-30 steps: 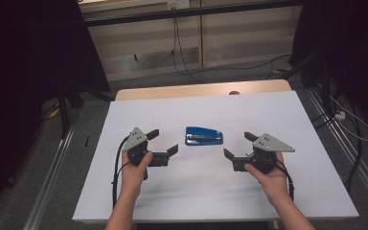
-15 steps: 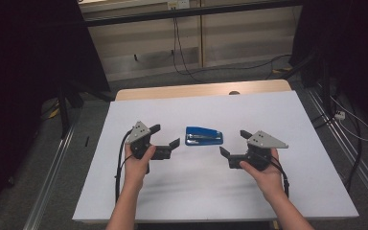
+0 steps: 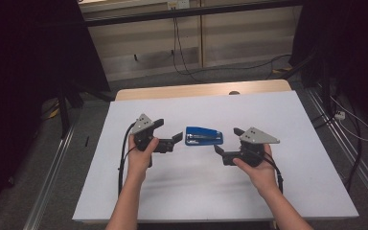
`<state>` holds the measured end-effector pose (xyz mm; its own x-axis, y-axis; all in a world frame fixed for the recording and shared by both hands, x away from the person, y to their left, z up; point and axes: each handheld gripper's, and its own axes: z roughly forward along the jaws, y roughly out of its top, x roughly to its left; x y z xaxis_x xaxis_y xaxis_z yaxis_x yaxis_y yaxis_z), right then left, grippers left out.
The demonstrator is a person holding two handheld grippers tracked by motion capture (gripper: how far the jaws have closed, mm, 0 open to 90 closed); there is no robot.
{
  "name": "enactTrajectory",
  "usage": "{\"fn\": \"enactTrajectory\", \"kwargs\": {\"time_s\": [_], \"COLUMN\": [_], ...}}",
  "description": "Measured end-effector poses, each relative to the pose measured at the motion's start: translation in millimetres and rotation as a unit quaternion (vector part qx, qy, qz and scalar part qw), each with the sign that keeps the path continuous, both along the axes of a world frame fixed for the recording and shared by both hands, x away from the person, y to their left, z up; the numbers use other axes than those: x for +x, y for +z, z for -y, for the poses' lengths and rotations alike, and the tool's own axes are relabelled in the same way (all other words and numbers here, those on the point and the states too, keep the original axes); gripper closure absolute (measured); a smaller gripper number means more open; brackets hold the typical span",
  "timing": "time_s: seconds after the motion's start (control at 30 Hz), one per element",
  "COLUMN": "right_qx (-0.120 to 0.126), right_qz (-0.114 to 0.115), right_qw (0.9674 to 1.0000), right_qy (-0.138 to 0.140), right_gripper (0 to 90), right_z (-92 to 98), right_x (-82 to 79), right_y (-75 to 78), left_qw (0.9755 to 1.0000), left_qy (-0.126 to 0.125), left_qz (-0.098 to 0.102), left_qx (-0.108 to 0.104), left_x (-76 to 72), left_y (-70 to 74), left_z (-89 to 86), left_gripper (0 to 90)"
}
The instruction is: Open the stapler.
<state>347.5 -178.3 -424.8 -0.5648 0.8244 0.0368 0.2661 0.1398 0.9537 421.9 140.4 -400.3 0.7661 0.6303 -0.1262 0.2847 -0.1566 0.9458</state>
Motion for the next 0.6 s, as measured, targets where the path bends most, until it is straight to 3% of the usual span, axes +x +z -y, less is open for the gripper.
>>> {"fn": "enactTrajectory", "kwargs": {"time_s": [0.17, 0.27, 0.33, 0.37, 0.4, 0.57, 0.6], "right_qx": [-0.008, -0.002, 0.002, 0.002, -0.004, -0.015, -0.016], "right_qz": [-0.002, -0.01, -0.019, -0.019, -0.027, -0.041, -0.045], "right_qw": [1.0, 0.9999, 0.9997, 0.9997, 0.9993, 0.9983, 0.998], "right_qy": [0.004, 0.01, 0.016, 0.016, 0.025, 0.04, 0.041], "right_gripper": [12.4, 23.1, 30.2, 30.2, 41.1, 61.9, 61.9], "right_z": [-5.6, -8.9, -11.5, -11.5, -15.3, -23.6, -25.0], "right_x": [6.9, 10.5, 12.9, 12.9, 15.5, 21.8, 23.4], "right_y": [2.1, 2.4, 2.3, 2.3, 2.7, 5.0, 5.4], "left_qw": [1.0, 0.9999, 1.0, 1.0, 1.0, 0.9997, 0.9997], "left_qy": [0.003, 0.001, -0.003, -0.003, -0.001, 0.009, 0.009], "left_qz": [-0.008, -0.011, -0.002, -0.002, 0.0, 0.002, 0.002], "left_qx": [-0.003, -0.003, 0.005, 0.005, 0.009, 0.022, 0.022], "left_x": [3.8, 4.3, 3.9, 3.9, 4.2, 6.3, 6.3], "left_y": [-0.4, 0.0, 1.7, 1.7, 2.2, -0.3, -0.3], "left_z": [-0.7, -0.6, -0.5, -0.5, -0.8, -0.7, -0.7], "left_gripper": [3.4, 3.8, 4.0, 4.0, 4.1, 4.3, 4.4]}}
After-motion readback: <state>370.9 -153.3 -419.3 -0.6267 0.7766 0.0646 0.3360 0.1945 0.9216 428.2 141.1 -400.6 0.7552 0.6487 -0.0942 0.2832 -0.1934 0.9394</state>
